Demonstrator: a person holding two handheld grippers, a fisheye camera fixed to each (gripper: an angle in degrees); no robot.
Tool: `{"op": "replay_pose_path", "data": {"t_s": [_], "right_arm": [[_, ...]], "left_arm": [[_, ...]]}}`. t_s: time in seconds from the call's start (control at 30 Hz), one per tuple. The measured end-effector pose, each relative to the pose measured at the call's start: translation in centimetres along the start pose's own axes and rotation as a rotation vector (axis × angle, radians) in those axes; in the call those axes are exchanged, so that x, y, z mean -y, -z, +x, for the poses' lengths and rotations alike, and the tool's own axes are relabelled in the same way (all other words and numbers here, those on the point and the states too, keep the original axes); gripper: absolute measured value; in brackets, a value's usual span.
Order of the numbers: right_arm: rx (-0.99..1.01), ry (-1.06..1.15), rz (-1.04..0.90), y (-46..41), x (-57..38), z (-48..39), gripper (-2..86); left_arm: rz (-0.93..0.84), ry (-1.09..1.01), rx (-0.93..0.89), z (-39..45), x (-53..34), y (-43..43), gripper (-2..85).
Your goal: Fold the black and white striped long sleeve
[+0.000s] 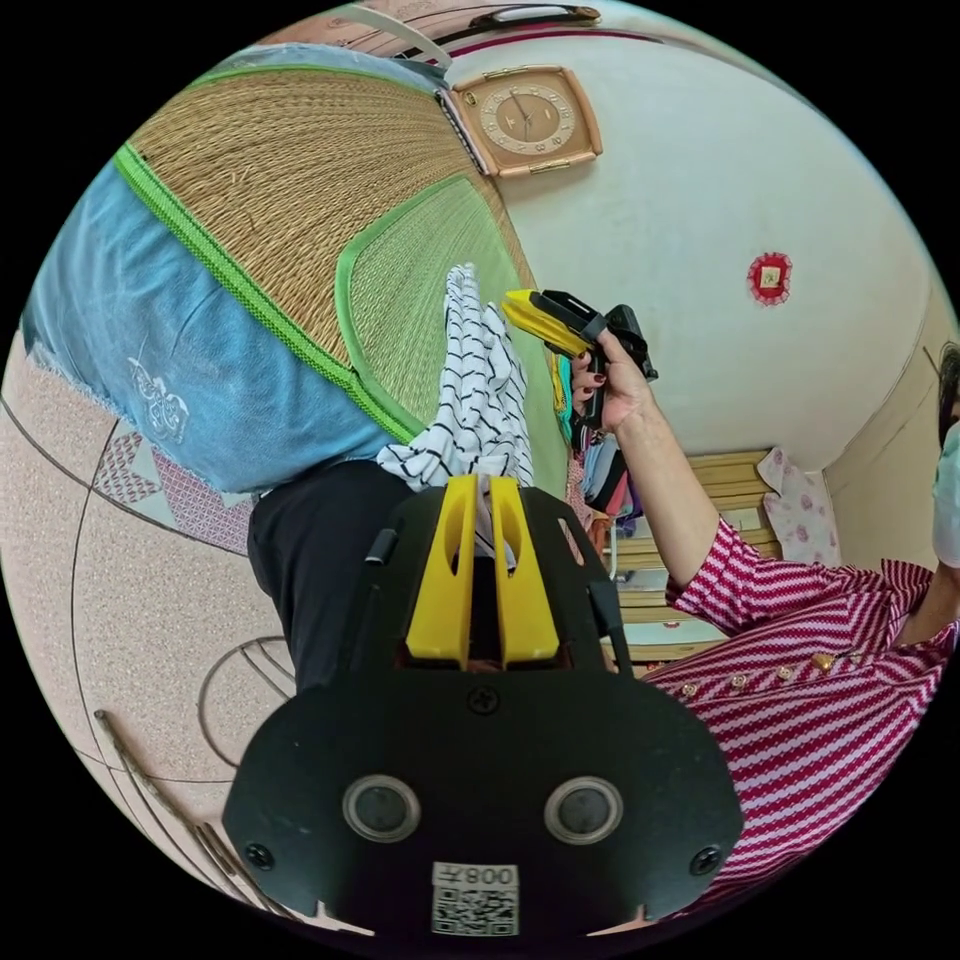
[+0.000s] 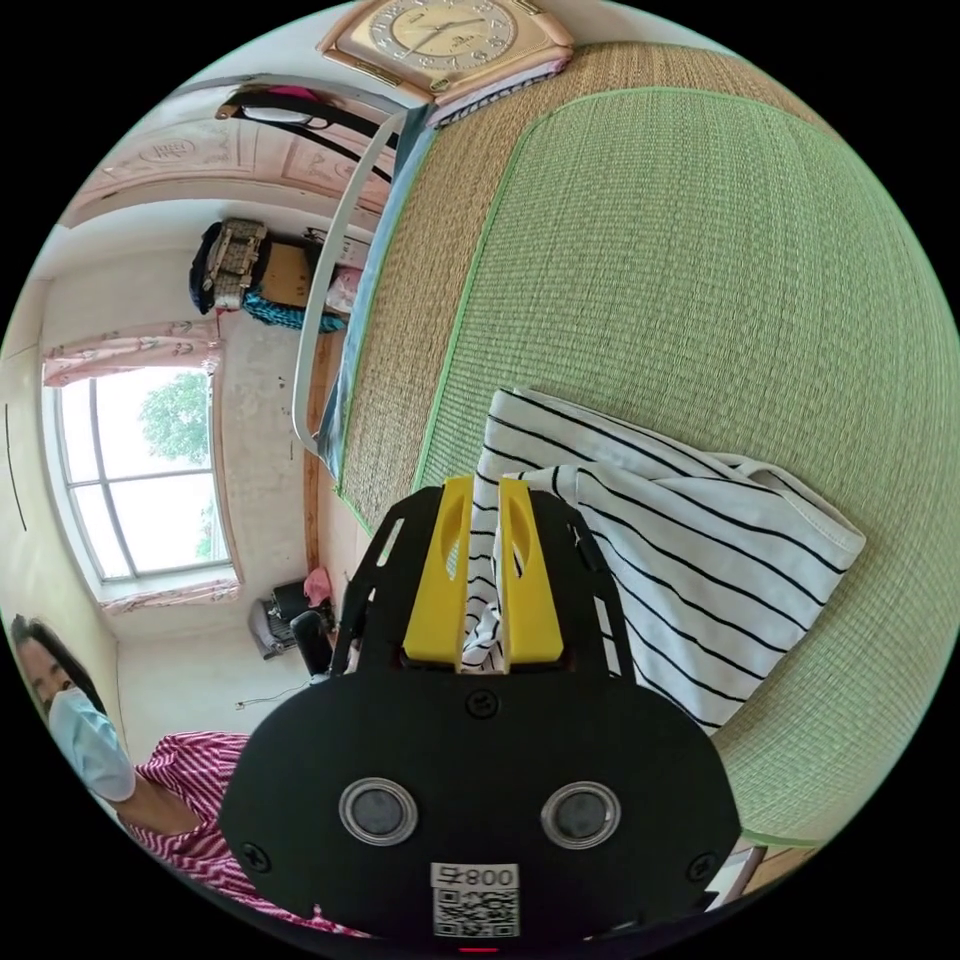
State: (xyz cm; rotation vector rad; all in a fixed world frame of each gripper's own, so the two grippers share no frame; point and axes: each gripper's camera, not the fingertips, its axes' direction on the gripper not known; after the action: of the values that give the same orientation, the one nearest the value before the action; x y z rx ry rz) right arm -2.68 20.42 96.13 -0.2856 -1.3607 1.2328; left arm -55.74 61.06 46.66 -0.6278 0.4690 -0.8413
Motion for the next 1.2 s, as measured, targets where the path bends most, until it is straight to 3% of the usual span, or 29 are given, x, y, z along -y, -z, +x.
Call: {"op": "replay_pose_path", "data": {"t_s": [0.2, 0.4, 0.6, 0.73, 0.9, 1.0, 1.2], "right_arm": [[0.009, 0.017, 0.008, -0.4, 0.0, 1.3, 1.7], [-0.034, -0.021, -0.037, -2.1, 1.3, 4.1, 0.6], [-0.031, 0.003, -0.006, -0.7, 1.4, 5.0, 1.1], [-0.023, 0.082, 0.012, 0.9, -0.8, 4.1, 4.7], [-0.179, 0.135, -0.058, -0.8, -2.2, 2.7, 8.0], [-0.235, 0.135, -0.115, -2.4, -1.3, 2.5, 5.6], [-0.21, 0.109, -0.076, -0.8, -0.1, 2.7, 1.3]], "left_arm": [[-0.001, -0.132, 0.077, 2.4, 0.3, 0.2, 4.9], [-0.159, -0.189, 0.275, 3.4, 2.0, -3.1, 2.9], [-0.119, -0.173, 0.318, 3.4, 1.6, -2.0, 1.1], [-0.086, -0.226, 0.254, 4.0, 1.3, -1.2, 2.7], [-0.177, -0.318, 0.284, 5.5, 2.0, -3.5, 5.7], [-0.243, -0.313, 0.343, 5.8, 2.5, -5.0, 2.5], [-0.192, -0.311, 0.343, 6.6, 2.5, -3.2, 0.7]]}}
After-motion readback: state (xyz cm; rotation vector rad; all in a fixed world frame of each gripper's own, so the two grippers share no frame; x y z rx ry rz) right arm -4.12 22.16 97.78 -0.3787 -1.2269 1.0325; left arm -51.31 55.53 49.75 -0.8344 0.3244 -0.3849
